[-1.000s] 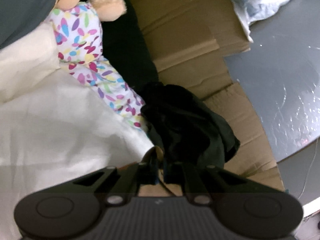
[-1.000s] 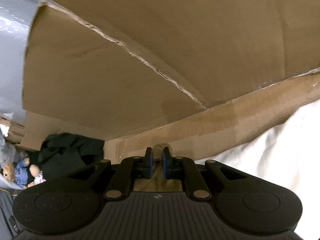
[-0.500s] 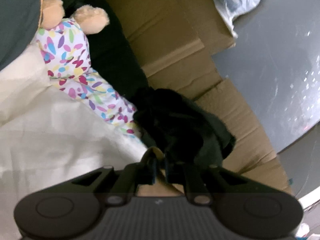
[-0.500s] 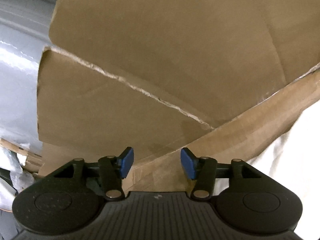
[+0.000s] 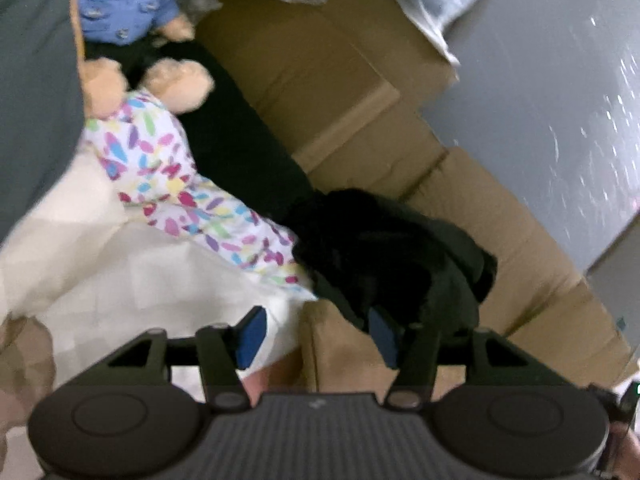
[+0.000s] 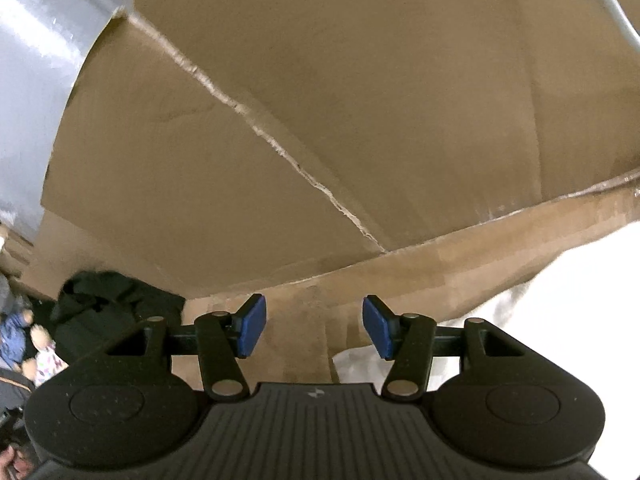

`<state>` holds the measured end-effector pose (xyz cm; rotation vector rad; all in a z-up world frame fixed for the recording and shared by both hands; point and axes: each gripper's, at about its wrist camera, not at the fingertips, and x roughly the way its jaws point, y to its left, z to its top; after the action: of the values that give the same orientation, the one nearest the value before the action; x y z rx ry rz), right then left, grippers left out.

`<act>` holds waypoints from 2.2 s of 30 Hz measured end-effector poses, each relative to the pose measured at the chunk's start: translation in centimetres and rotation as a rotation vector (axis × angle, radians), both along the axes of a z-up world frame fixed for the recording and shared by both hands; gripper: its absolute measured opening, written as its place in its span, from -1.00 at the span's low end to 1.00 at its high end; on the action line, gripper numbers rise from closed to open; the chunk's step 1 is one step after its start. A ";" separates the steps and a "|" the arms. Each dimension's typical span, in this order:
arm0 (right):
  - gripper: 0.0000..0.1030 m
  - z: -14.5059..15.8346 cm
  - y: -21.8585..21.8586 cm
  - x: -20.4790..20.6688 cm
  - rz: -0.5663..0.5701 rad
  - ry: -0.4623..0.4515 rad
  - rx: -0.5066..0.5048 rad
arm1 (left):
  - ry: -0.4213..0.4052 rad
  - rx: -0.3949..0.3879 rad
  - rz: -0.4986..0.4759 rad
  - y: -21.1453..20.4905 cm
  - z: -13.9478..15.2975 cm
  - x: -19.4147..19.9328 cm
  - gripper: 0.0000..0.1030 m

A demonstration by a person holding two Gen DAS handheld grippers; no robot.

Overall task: Fold clothes
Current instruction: 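Open both grippers to release the hem onto the shirt, then lower both grippers to the folded edge of the brown shirt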

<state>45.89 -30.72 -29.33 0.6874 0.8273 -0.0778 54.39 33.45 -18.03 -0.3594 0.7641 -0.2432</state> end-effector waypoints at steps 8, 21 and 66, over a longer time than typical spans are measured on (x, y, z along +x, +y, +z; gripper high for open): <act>0.17 -0.7 0.4 1.5 0.039 0.017 -0.085 | 0.043 0.082 -0.061 -2.2 -2.0 1.7 0.03; -0.95 0.2 2.2 3.0 0.019 0.110 -0.185 | 0.053 0.062 -0.031 -1.3 -3.3 3.6 -0.94; -0.13 9.9 2.5 -22.1 0.294 0.002 -0.273 | 0.110 0.160 -0.154 1.7 2.0 -22.2 0.09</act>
<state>23.79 -28.22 -19.38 0.3044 0.8921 0.0734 32.21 35.13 -16.03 -0.1636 0.9151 -0.3062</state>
